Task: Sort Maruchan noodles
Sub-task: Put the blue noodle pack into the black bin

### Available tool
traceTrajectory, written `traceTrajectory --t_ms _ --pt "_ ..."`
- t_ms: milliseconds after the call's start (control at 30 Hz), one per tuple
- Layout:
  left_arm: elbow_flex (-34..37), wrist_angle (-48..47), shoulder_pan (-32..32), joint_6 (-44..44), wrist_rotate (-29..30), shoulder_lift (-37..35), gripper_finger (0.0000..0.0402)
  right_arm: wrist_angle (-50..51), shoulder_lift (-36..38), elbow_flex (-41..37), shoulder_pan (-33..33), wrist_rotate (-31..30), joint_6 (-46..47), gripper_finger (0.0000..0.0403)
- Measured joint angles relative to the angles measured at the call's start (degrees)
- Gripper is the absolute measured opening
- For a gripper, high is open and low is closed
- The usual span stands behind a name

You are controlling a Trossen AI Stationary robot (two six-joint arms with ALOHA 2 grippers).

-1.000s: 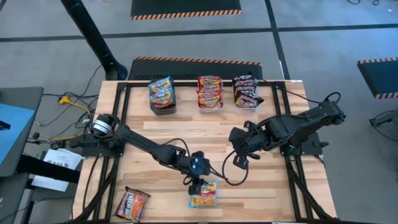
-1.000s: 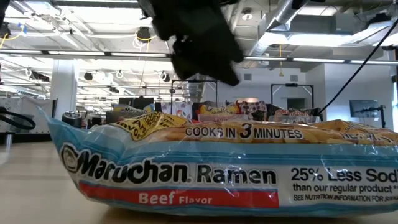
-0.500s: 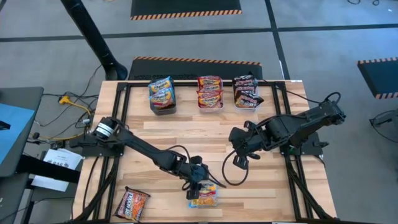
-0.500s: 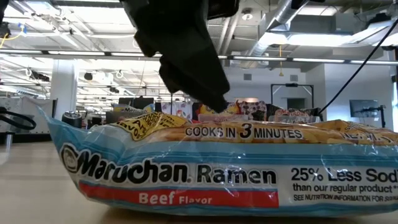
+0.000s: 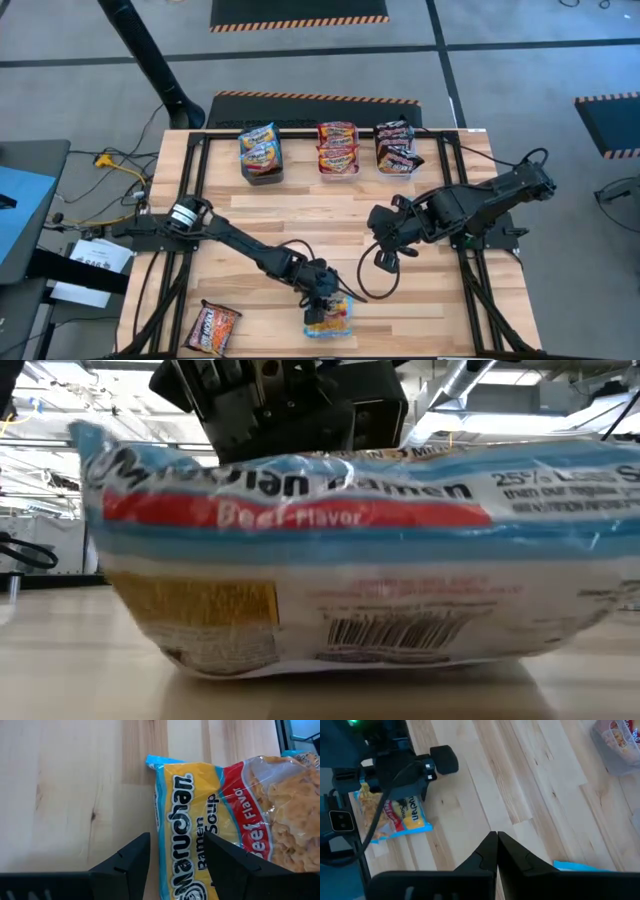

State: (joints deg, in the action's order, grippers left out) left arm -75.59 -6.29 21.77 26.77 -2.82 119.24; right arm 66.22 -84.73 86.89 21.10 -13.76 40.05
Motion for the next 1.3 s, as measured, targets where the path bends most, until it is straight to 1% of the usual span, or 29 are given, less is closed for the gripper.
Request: traceTrajectory --t_ms 100,200,333,500,567,767,967,1167,1300 --pt "0.00 -0.88 -0.28 0.54 -0.07 0.00 0.0165 -0.02 0.00 0.00 0.00 0.00 -0.04 0.0032" --pt "0.02 -1.75 -0.28 1.13 -0.02 -0.02 0.0146 -0.03 0.00 0.00 0.00 -0.02 -0.17 0.0032" --pt "0.02 -1.89 -0.25 1.27 -0.04 -0.02 0.0100 -0.05 0.00 0.00 0.00 -0.27 -0.20 0.0032" --pt "0.04 -1.92 -0.23 0.95 -0.14 -0.02 0.0027 -0.05 0.00 0.00 0.00 -1.51 -0.26 0.0032" --pt "0.07 -2.02 -0.23 0.92 -0.05 -0.04 0.0008 -0.14 0.00 0.00 -0.02 -1.58 -1.35 0.0032" --pt "0.11 -3.07 -0.23 -0.41 0.34 -1.04 0.0002 -0.28 0.00 0.00 -0.61 -1.64 -2.49 0.0032" --pt "0.17 -8.42 -0.28 -2.45 3.81 -5.26 0.0000 -0.28 0.00 0.00 -0.63 -2.24 -3.21 0.0032" --pt "0.17 -12.70 -0.28 -3.78 8.13 -9.46 0.0001 -0.27 0.00 0.00 -0.63 -4.37 -3.21 0.0032" --pt "0.17 -17.40 -0.41 -4.72 13.05 -12.22 0.0001 -0.27 0.00 0.00 -0.63 -4.41 -3.21 0.0032"
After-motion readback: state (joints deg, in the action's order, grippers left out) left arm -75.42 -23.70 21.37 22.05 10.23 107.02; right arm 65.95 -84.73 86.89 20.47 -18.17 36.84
